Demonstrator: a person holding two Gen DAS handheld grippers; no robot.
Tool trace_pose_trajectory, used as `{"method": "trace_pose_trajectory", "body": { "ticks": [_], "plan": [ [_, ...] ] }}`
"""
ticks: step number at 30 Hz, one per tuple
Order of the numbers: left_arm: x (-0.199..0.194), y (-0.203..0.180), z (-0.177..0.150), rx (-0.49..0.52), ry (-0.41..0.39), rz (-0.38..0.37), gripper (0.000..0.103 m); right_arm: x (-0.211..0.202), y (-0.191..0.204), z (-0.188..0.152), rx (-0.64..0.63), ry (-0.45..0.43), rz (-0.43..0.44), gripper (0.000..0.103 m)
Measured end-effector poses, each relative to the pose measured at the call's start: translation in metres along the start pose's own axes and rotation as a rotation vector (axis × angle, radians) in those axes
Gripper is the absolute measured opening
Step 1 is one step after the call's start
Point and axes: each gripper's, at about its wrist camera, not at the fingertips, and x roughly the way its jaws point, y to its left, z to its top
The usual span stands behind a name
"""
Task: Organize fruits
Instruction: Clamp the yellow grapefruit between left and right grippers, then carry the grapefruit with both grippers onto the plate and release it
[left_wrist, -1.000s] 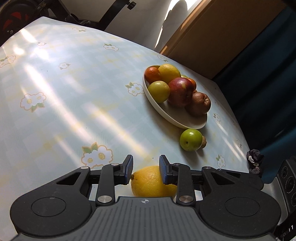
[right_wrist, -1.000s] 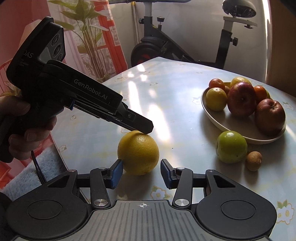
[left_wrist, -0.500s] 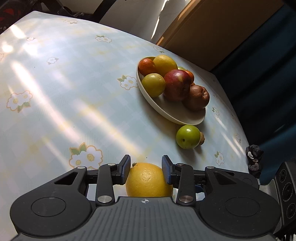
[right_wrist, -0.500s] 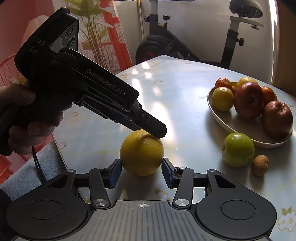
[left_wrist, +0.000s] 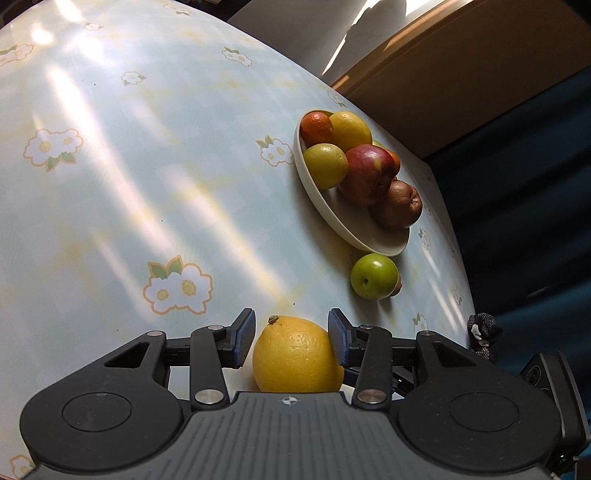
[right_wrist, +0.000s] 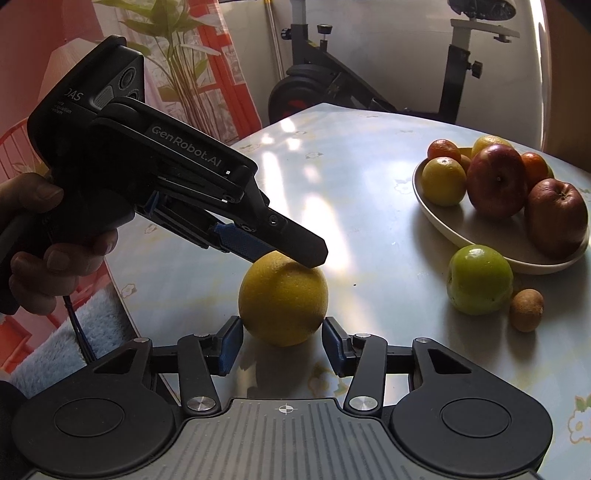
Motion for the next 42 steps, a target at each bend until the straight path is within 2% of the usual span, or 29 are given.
{"method": "trace_pose_trajectory", "body": {
  "ticks": [6,9,16,21,33,38,42],
  "plan": [
    [0.006,-0.010,-0.004,0.045,0.005,0.026,0.048,0.003,0.004,0.004,-0.040,0.005,-0.017,0.047],
    [0.007,-0.008,-0.002,0.028,0.001,0.016,0.049,0.003,0.007,0.005,-0.105,-0.002,-0.057,0.047],
    [0.026,-0.016,0.018,0.004,-0.024,-0.003,0.049,0.003,-0.010,0.012,-0.142,-0.024,-0.164,0.047],
    [0.042,-0.024,0.028,0.011,-0.009,-0.023,0.049,-0.001,-0.025,0.007,-0.080,-0.055,-0.157,0.047],
    [0.036,-0.012,0.025,-0.010,0.012,-0.080,0.051,0.003,-0.030,0.003,-0.043,-0.063,-0.113,0.044],
    [0.038,-0.018,0.027,0.018,0.003,-0.065,0.050,-0.001,-0.029,0.006,-0.042,-0.079,-0.121,0.044],
    [0.029,-0.025,0.036,0.017,-0.029,-0.086,0.050,-0.010,-0.032,0.019,-0.059,-0.113,-0.135,0.044]
  ]
}}
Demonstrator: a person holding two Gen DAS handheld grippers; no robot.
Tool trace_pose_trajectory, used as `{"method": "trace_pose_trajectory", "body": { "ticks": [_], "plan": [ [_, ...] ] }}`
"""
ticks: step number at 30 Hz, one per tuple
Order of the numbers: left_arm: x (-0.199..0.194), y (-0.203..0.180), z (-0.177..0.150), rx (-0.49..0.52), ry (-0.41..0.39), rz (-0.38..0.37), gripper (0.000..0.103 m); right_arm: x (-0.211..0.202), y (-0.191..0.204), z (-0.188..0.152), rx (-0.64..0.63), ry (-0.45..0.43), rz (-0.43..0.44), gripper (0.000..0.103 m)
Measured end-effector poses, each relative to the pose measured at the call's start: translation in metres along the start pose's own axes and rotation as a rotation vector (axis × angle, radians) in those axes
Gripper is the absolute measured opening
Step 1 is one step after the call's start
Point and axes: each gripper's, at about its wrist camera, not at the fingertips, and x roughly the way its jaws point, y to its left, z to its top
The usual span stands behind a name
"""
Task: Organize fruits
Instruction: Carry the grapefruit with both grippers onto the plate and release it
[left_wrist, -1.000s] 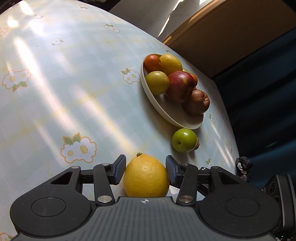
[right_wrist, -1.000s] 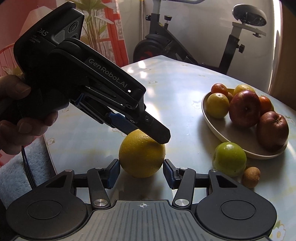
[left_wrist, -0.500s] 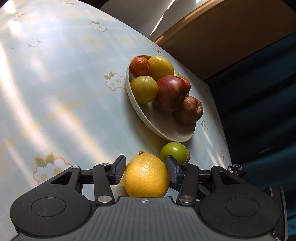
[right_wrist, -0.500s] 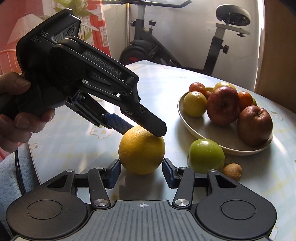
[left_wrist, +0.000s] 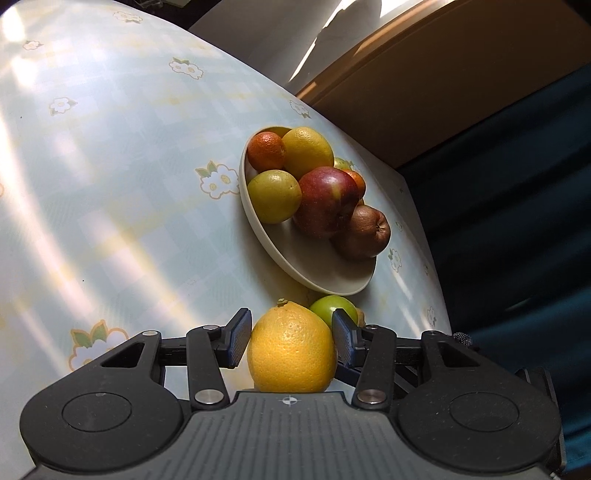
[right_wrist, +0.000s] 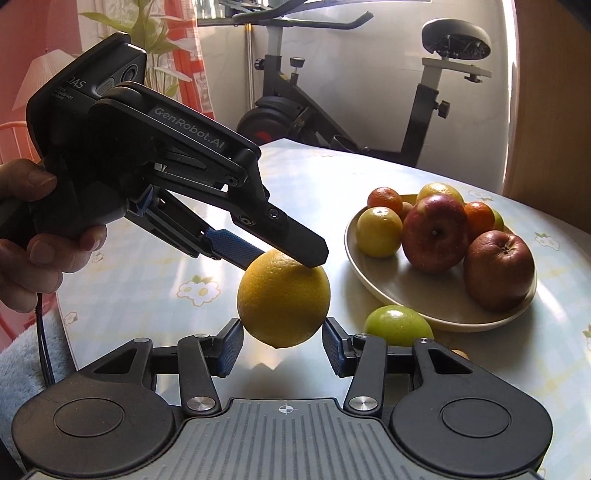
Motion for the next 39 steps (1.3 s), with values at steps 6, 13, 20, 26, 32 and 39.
{"method": "trace_pose_trajectory", "body": {
  "ticks": [6,13,20,26,32,39],
  "plan": [
    [0.001,-0.025,0.025,0.022,-0.035,-0.026,0.050,-0.013,-0.023,0.024,-0.025,-0.023,-0.034,0.044],
    [0.035,-0.054,0.046,0.034,-0.040,-0.042,0.050,-0.017,-0.065,0.032,-0.029,0.006,-0.076,0.044],
    [0.071,-0.070,0.055,0.059,0.004,-0.003,0.050,-0.005,-0.097,0.024,0.008,0.040,-0.071,0.044],
    [0.085,-0.073,0.061,0.059,0.012,0.028,0.050,0.002,-0.109,0.018,0.056,0.033,-0.044,0.044],
    [0.084,-0.073,0.063,0.061,0.016,0.035,0.048,0.003,-0.115,0.016,0.080,0.041,-0.042,0.045],
    [0.080,-0.074,0.060,0.076,0.011,0.053,0.048,0.003,-0.112,0.014,0.090,0.042,-0.054,0.045]
  ]
}}
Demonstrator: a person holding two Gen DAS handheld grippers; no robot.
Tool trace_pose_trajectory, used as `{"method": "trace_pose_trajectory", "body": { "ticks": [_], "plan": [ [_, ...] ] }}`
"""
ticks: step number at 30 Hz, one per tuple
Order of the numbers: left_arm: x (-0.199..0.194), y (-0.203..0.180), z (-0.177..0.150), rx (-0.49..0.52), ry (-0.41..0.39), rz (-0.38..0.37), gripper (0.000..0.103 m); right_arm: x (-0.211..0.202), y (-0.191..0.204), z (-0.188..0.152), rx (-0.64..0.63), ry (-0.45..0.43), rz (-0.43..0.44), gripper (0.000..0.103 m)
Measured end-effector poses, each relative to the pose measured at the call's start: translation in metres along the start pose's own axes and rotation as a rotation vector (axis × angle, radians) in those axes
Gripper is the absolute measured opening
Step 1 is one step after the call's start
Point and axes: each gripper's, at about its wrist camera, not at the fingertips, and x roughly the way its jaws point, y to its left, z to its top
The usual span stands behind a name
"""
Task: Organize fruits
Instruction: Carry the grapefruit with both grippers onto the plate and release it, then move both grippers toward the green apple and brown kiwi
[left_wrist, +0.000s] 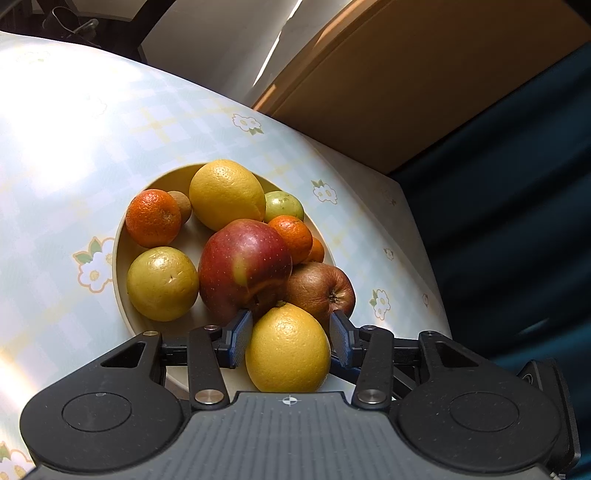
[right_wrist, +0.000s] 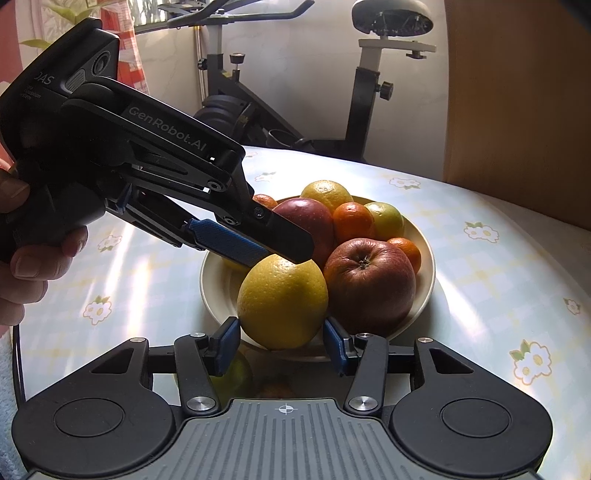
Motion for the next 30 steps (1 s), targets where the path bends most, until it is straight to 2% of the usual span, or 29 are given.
{"method": "trace_pose_trajectory", "body": {
  "ticks": [5,8,12,19,23,30],
  "plan": [
    [-0.012,-0.001,-0.004,0.020,-0.033,0.014,0.048,-0.006,0.001,-0.004,0.006,-0.010,-0.033,0.045],
    [-0.024,-0.004,-0.009,0.065,-0.075,0.049,0.048,-0.013,0.003,-0.011,0.011,-0.040,-0.047,0.045],
    [-0.040,-0.009,-0.022,0.140,-0.139,0.117,0.048,-0.025,0.004,-0.029,0.011,-0.115,-0.080,0.045],
    [-0.053,-0.010,-0.056,0.179,-0.212,0.174,0.048,-0.041,0.001,-0.059,0.076,-0.245,-0.100,0.045],
    [-0.059,-0.011,-0.078,0.184,-0.247,0.189,0.048,-0.040,0.005,-0.065,0.053,-0.239,-0.104,0.044],
    [-0.062,-0.012,-0.094,0.162,-0.314,0.221,0.049,-0.033,0.015,-0.071,-0.008,-0.201,-0.083,0.038]
  ]
}}
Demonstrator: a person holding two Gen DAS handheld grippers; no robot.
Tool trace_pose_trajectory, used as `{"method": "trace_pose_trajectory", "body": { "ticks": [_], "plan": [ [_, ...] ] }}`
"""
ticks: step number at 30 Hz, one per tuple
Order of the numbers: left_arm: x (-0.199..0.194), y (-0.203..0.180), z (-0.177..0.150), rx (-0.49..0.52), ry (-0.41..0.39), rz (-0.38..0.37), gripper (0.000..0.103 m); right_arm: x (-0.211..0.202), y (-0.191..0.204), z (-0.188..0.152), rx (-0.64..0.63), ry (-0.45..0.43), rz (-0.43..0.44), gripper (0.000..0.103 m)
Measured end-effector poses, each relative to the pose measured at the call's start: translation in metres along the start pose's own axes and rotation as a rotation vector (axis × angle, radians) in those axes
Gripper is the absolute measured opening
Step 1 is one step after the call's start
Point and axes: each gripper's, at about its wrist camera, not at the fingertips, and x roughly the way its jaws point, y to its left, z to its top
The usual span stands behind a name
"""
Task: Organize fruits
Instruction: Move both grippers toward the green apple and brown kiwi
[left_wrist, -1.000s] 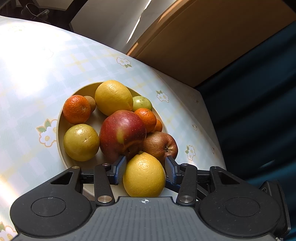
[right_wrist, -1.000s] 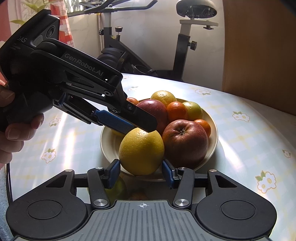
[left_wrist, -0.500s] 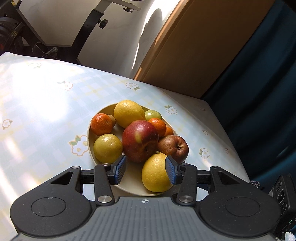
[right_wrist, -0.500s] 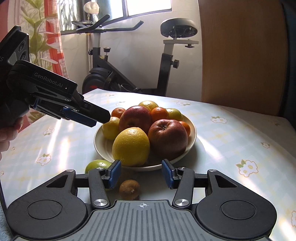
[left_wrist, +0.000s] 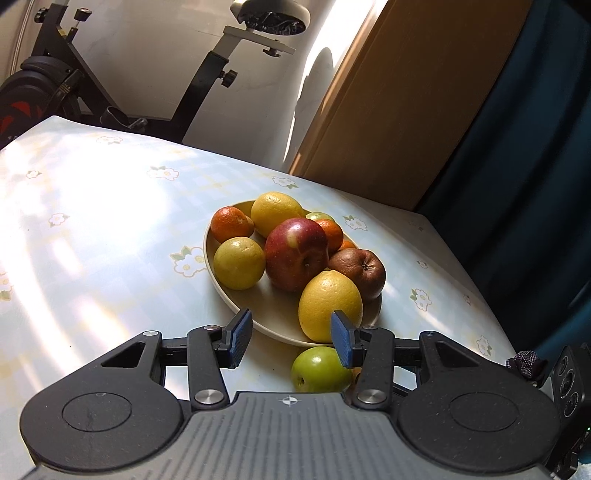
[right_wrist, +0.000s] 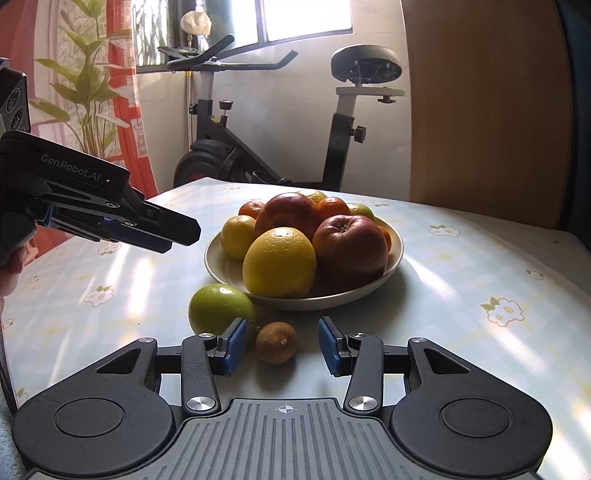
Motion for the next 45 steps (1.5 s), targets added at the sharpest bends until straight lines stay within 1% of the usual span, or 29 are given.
{"method": "trace_pose_trajectory", "body": {
  "ticks": [3,5,6,10,13,19,21,24,26,27,39,45],
  "plan": [
    [-0.001,0.002,-0.004,-0.018,-0.016,0.018,0.049,0.002,0.000,-0.001,0.003,0.011,-0.006,0.033],
    [-0.001,0.003,-0.005,-0.029,-0.018,0.025,0.049,0.006,-0.003,-0.001,0.017,0.035,0.009,0.032],
    [-0.002,0.003,-0.005,-0.029,-0.019,0.028,0.049,0.008,-0.002,-0.001,0.016,0.048,0.012,0.028],
    [-0.002,0.000,-0.009,-0.016,-0.027,0.028,0.049,0.015,0.003,-0.002,-0.017,0.085,-0.002,0.027],
    [-0.001,-0.003,-0.014,-0.007,-0.020,0.022,0.050,0.013,0.003,-0.002,-0.014,0.077,0.006,0.024],
    [0.003,-0.009,-0.019,0.015,-0.001,0.013,0.050,0.012,-0.008,-0.002,0.040,0.073,0.014,0.025],
    [0.004,-0.010,-0.019,0.022,0.003,0.014,0.050,0.012,-0.009,-0.002,0.048,0.066,0.013,0.029],
    [0.005,-0.011,-0.021,0.028,0.006,0.014,0.050,0.011,-0.010,-0.002,0.054,0.060,0.008,0.029],
    [0.006,-0.012,-0.021,0.030,0.008,0.017,0.050,0.012,-0.010,-0.002,0.052,0.063,0.017,0.024],
    [0.006,-0.012,-0.021,0.031,0.009,0.018,0.050,0.012,-0.010,-0.002,0.051,0.062,0.019,0.024],
    [0.007,-0.012,-0.020,0.034,0.015,0.027,0.050,0.005,-0.017,-0.003,0.103,0.024,0.030,0.024],
    [0.009,-0.012,-0.022,0.036,0.023,0.018,0.051,0.005,-0.019,-0.003,0.116,0.015,0.031,0.024]
  ]
}}
